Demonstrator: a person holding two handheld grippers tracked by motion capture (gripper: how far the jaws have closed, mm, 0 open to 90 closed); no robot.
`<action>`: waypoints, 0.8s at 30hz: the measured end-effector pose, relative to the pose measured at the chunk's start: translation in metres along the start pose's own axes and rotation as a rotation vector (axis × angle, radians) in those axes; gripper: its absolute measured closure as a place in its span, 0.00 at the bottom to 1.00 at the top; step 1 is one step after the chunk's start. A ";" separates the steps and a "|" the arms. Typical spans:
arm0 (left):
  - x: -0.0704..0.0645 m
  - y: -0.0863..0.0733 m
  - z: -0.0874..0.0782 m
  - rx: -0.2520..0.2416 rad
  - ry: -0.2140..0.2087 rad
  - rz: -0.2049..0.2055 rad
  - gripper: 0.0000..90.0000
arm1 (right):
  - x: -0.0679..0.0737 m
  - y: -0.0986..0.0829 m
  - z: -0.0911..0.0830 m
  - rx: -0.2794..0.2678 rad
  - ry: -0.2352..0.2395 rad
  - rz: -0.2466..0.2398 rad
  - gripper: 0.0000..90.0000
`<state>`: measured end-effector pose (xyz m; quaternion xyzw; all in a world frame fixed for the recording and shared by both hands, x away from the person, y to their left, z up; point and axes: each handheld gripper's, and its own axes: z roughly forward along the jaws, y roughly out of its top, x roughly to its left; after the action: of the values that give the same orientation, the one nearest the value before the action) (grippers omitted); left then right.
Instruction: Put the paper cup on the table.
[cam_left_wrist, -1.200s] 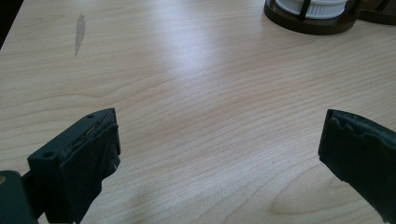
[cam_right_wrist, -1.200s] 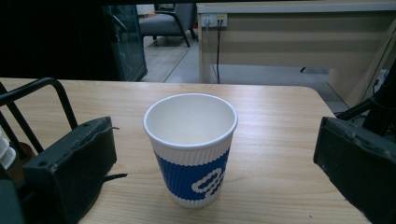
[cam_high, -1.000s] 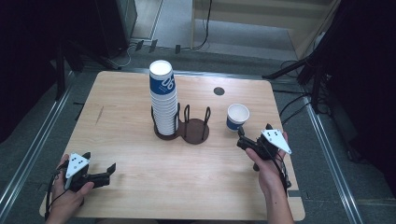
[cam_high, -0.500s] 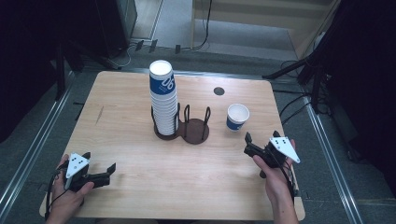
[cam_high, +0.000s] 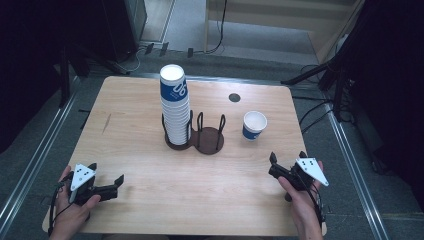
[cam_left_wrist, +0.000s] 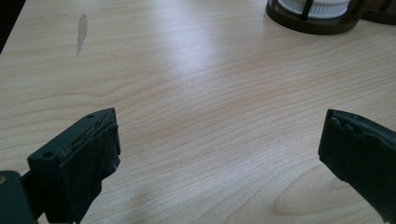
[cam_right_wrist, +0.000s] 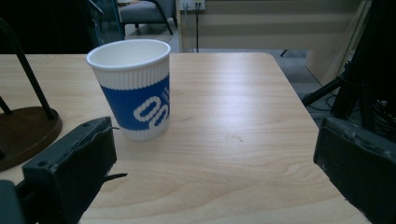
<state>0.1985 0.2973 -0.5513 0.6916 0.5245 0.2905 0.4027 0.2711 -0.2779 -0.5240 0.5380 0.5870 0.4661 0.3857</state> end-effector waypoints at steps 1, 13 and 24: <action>0.000 0.000 0.000 0.000 0.000 0.000 0.00 | -0.002 -0.002 -0.001 0.003 -0.003 0.001 0.00; 0.000 0.000 0.000 -0.008 0.006 -0.008 0.00 | -0.019 -0.015 -0.016 0.018 -0.024 0.007 0.00; 0.000 -0.001 -0.001 0.000 0.008 -0.007 0.00 | -0.033 -0.023 -0.031 0.033 -0.028 0.011 0.00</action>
<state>0.1977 0.2979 -0.5514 0.6885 0.5287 0.2919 0.4016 0.2391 -0.3147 -0.5389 0.5539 0.5862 0.4509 0.3825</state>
